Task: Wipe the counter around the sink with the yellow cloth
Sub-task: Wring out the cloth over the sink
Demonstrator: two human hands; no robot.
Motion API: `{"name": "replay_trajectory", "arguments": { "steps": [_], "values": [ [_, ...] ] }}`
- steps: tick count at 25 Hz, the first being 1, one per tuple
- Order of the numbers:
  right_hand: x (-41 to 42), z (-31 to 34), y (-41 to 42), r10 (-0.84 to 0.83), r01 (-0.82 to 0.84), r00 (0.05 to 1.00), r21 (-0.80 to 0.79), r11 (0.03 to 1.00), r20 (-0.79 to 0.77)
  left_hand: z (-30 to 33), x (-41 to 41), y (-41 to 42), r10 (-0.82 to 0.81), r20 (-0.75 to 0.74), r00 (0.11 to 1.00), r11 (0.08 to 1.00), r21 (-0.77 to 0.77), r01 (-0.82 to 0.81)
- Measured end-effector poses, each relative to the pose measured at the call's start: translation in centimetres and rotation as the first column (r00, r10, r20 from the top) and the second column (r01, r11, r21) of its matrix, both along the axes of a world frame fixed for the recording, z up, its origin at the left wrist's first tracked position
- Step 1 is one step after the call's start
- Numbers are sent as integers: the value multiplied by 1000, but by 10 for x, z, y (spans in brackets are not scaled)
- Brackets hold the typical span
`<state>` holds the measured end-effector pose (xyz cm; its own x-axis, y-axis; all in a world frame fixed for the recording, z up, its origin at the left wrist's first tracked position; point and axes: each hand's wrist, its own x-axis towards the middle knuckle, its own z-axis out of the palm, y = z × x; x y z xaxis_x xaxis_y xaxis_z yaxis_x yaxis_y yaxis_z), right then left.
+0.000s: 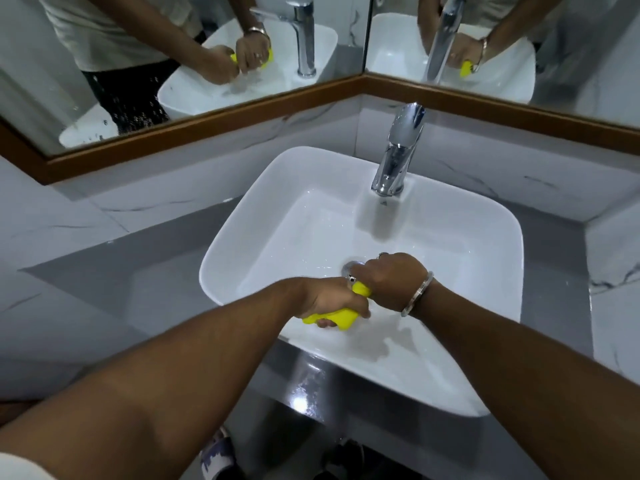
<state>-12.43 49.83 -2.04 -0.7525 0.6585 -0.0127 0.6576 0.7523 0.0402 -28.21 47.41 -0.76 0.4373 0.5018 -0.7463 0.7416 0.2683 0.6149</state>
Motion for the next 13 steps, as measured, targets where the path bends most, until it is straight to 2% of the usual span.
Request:
{"name": "replay_trajectory", "arguments": {
  "steps": [2, 4, 7, 8, 10, 11, 13],
  "values": [
    [-5, 17, -7, -21, 16, 999, -107, 994, -45, 15, -7, -4, -77, -81, 994, 992, 91, 84],
    [-3, 41, -14, -58, 43, 997, -297, 954, -43, 31, -15, -3, -163, -160, 974, 956, 220, 196],
    [6, 76, -25, -129, 95, 988, -318, 943, -88, 56, -35, 2, -214, -236, 948, 825, 477, 304],
    [8, 84, -29, -141, 111, 987, -313, 943, -75, 64, -40, 4, -192, -210, 959, 787, 551, 278],
    [13, 95, -36, -203, 179, 979, -361, 915, -31, 81, -46, 6, -148, -69, 987, 748, 645, 157],
    [15, 99, -39, -261, 230, 965, -414, 881, -19, 89, -48, 6, -144, -3, 990, 740, 663, 110],
    [15, 106, -42, -421, 315, 902, -520, 794, -97, 104, -53, 8, -135, 73, 988, 746, 664, 53]
  ]
}}
